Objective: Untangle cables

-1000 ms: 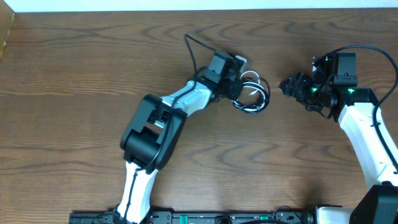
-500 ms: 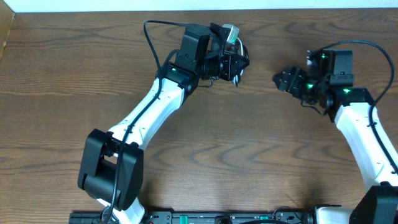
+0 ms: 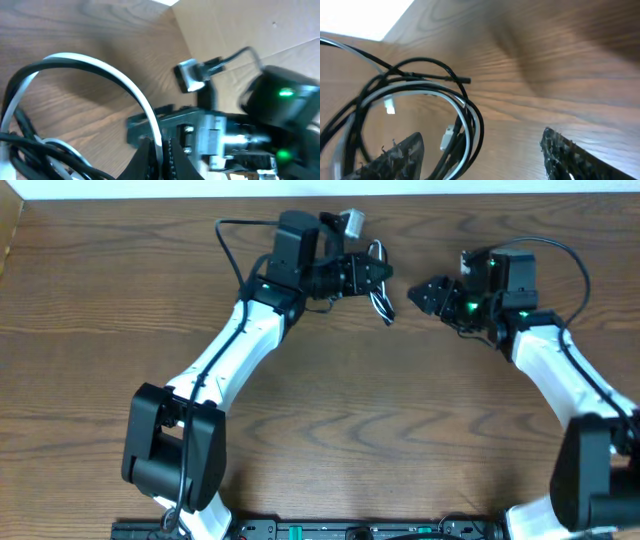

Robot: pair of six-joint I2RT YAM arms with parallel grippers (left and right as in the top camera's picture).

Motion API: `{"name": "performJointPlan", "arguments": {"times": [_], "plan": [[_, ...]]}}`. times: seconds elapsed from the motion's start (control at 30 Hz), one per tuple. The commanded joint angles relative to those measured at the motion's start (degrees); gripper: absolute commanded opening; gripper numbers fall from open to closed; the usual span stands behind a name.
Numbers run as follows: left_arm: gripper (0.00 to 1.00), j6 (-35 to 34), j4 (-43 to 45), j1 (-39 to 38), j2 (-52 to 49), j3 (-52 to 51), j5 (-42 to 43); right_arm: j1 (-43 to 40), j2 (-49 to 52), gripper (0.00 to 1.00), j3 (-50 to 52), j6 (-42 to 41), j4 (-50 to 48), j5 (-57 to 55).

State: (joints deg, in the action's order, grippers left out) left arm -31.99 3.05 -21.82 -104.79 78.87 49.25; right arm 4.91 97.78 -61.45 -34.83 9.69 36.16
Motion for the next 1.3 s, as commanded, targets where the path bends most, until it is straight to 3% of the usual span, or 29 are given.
{"name": "performJointPlan", "arguments": {"times": [0.0,0.17,0.3,0.37,0.4,0.43,0.6,0.73,0.9,1.07,1.27], "plan": [[0.07,-1.8,2.9,0.3,0.0,0.8,5.3,0.8,4.8,0.71,-0.5,-3.8,-5.4,11.4],[0.07,-2.8,5.2,0.3,0.0,0.8,5.8,2.8,10.3,0.70,-0.5,-9.7,-15.8,15.2],[0.08,-2.8,5.2,0.3,0.0,0.8,5.6,4.2,11.8,0.66,-0.5,-11.9,-18.2,14.8],[0.08,-2.8,6.5,0.3,0.0,0.8,5.5,5.1,12.2,0.60,-0.5,-11.9,-17.3,14.3],[0.08,-3.1,9.9,0.5,0.0,0.8,5.6,6.2,12.5,0.47,-0.5,-11.8,-13.8,12.0],[0.07,-4.3,11.7,0.7,0.0,0.8,5.6,6.6,12.5,0.43,-0.5,-11.8,-11.4,9.8],[0.08,-18.3,25.0,4.1,0.1,0.8,6.1,9.0,12.5,0.35,-0.5,-10.8,1.7,-6.9],[0.07,-20.7,27.8,6.8,0.1,0.8,9.2,8.9,12.5,0.29,-0.5,-8.1,3.2,-8.3],[0.07,-20.7,27.7,11.4,0.1,0.8,15.5,7.9,12.1,0.09,-0.5,-7.7,9.5,-14.8],[0.07,-20.1,24.0,15.8,0.0,0.7,17.8,7.2,8.6,0.05,-0.5,-6.3,16.7,-24.7],[0.07,-7.2,7.4,17.3,0.0,0.7,13.9,7.2,1.5,0.03,-0.5,-4.4,20.9,-32.2]]}}
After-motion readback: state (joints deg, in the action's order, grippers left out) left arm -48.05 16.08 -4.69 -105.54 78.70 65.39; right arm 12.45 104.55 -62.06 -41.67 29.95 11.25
